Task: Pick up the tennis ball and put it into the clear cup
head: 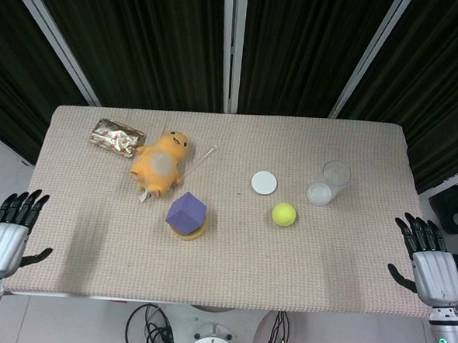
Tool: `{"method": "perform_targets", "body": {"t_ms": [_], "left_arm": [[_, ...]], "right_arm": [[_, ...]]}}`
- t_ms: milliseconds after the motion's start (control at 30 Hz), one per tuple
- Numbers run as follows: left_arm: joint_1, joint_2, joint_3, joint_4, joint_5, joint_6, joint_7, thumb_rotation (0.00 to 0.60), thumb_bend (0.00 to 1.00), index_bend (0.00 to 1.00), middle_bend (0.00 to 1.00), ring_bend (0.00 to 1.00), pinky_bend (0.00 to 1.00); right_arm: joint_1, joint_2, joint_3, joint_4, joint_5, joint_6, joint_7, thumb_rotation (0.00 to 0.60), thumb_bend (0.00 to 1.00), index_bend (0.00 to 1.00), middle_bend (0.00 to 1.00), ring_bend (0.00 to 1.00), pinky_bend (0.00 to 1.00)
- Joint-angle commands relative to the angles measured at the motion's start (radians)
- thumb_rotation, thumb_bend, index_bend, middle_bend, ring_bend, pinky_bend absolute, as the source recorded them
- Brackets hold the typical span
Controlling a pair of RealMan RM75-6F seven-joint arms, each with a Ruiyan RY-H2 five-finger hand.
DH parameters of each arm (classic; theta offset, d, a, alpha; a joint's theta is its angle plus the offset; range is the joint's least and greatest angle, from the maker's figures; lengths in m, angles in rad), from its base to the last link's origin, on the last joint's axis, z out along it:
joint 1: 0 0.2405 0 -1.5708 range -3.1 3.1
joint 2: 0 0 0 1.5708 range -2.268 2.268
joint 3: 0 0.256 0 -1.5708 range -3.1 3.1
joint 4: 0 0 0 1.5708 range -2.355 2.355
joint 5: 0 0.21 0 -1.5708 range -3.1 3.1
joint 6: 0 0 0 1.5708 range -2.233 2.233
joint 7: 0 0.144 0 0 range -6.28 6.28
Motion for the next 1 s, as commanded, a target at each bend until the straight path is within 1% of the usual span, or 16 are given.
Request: {"method": "perform_targets", "body": {"t_ms": [33, 267, 433, 600, 667, 833, 1000], "left_arm": [[0.002, -0.001, -0.001, 0.002, -0.005, 0.002, -0.010, 0.600, 0.09, 0.02, 0.00, 0.00, 0.00], [0.005, -0.005, 0.000, -0.001, 0.005, 0.014, -0.008, 0.600, 0.09, 0.02, 0.00, 0.00, 0.00], [0.000, -0.002, -0.010, -0.007, 0.001, 0.017, -0.007, 0.600, 0.09, 0.02, 0.00, 0.00, 0.00], [-0.006, -0.013, -0.011, 0.008, 0.000, 0.009, -0.014, 0.600, 0.09, 0.02, 0.00, 0.00, 0.00], [-0.007, -0.018, -0.010, 0.014, 0.001, 0.008, -0.012, 0.600, 0.09, 0.02, 0.00, 0.00, 0.00], [-0.004, -0.018, -0.011, 0.023, -0.002, 0.013, -0.016, 0.600, 0.09, 0.02, 0.00, 0.00, 0.00], [0.001, -0.020, -0.005, 0.035, -0.002, 0.015, -0.033, 0.600, 0.09, 0.02, 0.00, 0.00, 0.00]], "right_arm": [[0.002, -0.002, -0.001, 0.000, -0.001, -0.002, -0.003, 0.600, 0.18, 0.00, 0.00, 0.00, 0.00], [0.001, 0.012, -0.002, -0.028, -0.031, 0.023, -0.043, 0.600, 0.18, 0.00, 0.00, 0.00, 0.00], [0.018, 0.022, -0.007, -0.057, -0.044, -0.005, -0.074, 0.600, 0.18, 0.00, 0.00, 0.00, 0.00], [0.070, 0.031, -0.011, -0.106, -0.055, -0.089, -0.078, 0.600, 0.18, 0.00, 0.00, 0.00, 0.00], [0.093, 0.028, -0.003, -0.113, -0.060, -0.114, -0.111, 0.600, 0.18, 0.00, 0.00, 0.00, 0.00], [0.170, 0.009, 0.022, -0.159, -0.041, -0.220, -0.217, 0.600, 0.18, 0.00, 0.00, 0.00, 0.00], [0.256, -0.043, 0.050, -0.167, 0.026, -0.354, -0.290, 0.600, 0.18, 0.00, 0.00, 0.00, 0.00]]}}
